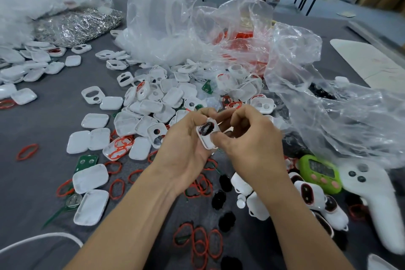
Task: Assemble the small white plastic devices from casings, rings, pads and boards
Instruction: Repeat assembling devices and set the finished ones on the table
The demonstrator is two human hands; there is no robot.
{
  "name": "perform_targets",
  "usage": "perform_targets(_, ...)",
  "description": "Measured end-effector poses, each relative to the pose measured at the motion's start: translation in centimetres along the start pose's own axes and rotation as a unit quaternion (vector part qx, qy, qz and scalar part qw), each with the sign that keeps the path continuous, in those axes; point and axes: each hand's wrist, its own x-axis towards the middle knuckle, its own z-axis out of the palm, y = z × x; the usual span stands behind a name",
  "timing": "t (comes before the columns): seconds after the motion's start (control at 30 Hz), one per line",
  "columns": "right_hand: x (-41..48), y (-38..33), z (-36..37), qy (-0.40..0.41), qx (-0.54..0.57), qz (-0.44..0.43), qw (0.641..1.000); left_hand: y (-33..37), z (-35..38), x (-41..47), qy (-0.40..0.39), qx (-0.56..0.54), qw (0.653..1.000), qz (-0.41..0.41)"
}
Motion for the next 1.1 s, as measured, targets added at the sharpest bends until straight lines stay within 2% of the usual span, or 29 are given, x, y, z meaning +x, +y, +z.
perform_targets(0.1,0.2,0.3,-0.5,-0.007,-0.041,-0.006,0.999,0.0,-0.1,0.0,-0.006,0.028,0.999,-0.026)
perform_targets(0.2,0.6,0.4,-1.1,-0.009,-0.142,-0.065,0.988,-0.2,-0.2,-0.1,-0.005,0.064,0.996,-0.059)
perform_targets(0.33,1.0,0.7,-1.9,-0.060,-0.152,-0.134,0.977,-0.5,-0.3,-0.2,0.003,0.076,0.992,-0.097)
perform_targets(0.43,1.1,1.0,-2.1,-0.056,-0.165,-0.181,0.968,-0.4,-0.3,-0.1,-0.004,0.078,0.990,-0.117)
perform_targets(0.5,0.9,1.2,-2.1,-0.063,-0.106,-0.149,0.981,-0.3,-0.4,0.1,0.011,0.045,0.992,-0.121)
perform_targets(0.57,0.9,1.4,-2.2,-0.070,0.022,-0.068,0.995,0.0,-0.5,0.2,0.025,-0.007,0.992,-0.121)
perform_targets(0.63,1.1,1.9,-2.5,-0.043,0.099,-0.007,0.994,0.2,-0.4,0.3,0.015,-0.033,0.991,-0.128)
perform_targets(0.73,1.3,2.0,-2.4,-0.011,0.168,0.051,0.984,0.4,-0.4,0.2,0.007,-0.006,0.992,-0.127)
perform_targets(0.87,0.9,2.3,-2.3,0.052,0.074,0.062,0.994,0.8,-0.3,0.0,-0.002,-0.022,0.994,-0.108)
perform_targets(0.97,0.6,2.0,-2.2,-0.036,0.073,0.097,0.992,1.0,-0.4,0.0,0.003,-0.026,0.998,-0.063)
perform_targets(1.1,0.3,1.1,-1.7,-0.169,0.197,0.161,0.952,0.6,-0.6,0.3,0.047,-0.037,0.998,0.006)
